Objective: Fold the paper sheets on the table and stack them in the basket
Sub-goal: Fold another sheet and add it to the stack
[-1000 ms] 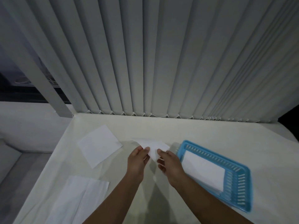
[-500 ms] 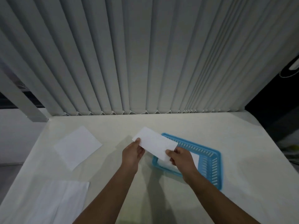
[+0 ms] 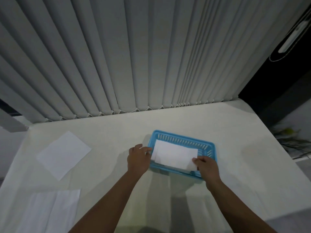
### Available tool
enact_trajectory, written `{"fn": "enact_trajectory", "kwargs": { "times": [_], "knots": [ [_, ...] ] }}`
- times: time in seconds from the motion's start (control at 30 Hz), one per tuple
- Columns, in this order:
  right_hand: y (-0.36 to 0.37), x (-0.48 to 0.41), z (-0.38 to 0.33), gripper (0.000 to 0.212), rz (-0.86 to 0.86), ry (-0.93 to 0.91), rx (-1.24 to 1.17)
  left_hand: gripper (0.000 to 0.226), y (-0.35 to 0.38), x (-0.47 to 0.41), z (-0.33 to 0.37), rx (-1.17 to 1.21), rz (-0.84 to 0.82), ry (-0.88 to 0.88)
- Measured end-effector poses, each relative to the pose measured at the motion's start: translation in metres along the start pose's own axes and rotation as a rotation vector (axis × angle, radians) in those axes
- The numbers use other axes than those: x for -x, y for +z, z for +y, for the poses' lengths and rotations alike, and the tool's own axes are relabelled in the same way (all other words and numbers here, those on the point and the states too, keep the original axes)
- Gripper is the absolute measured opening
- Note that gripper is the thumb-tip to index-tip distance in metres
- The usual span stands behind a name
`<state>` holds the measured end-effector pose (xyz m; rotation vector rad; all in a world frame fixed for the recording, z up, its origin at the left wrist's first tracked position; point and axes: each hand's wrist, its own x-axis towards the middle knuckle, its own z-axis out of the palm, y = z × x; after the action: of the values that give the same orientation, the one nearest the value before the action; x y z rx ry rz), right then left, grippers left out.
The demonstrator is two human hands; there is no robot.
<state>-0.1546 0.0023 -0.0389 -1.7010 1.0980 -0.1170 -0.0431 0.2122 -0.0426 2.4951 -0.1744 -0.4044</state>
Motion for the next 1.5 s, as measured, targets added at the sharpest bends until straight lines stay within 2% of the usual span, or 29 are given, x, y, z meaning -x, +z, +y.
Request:
{"fn": "enact_trajectory", "kwargs": {
  "times": [0.13,0.47,1.27,1.5],
  "knots": [
    [0.003,-0.002,0.001,0.009,0.007,0.018,-0.054,0.039,0.0,-0.004,0.003,-0.166,-0.074,0.025],
    [0.016,0.002,0.002,0.009,0.051,0.075,-0.17,0.044,-0.004,-0.009,-0.003,-0.238,-0.144,0.08],
    [0.028,0.0,0.002,0.012,0.096,0.128,-0.222,0.046,0.002,-0.012,-0.007,-0.238,-0.189,0.095],
    [0.029,0.0,0.005,0.02,0.095,0.111,-0.177,0.047,0.002,-0.011,-0.006,-0.219,-0.201,0.082]
  ]
}}
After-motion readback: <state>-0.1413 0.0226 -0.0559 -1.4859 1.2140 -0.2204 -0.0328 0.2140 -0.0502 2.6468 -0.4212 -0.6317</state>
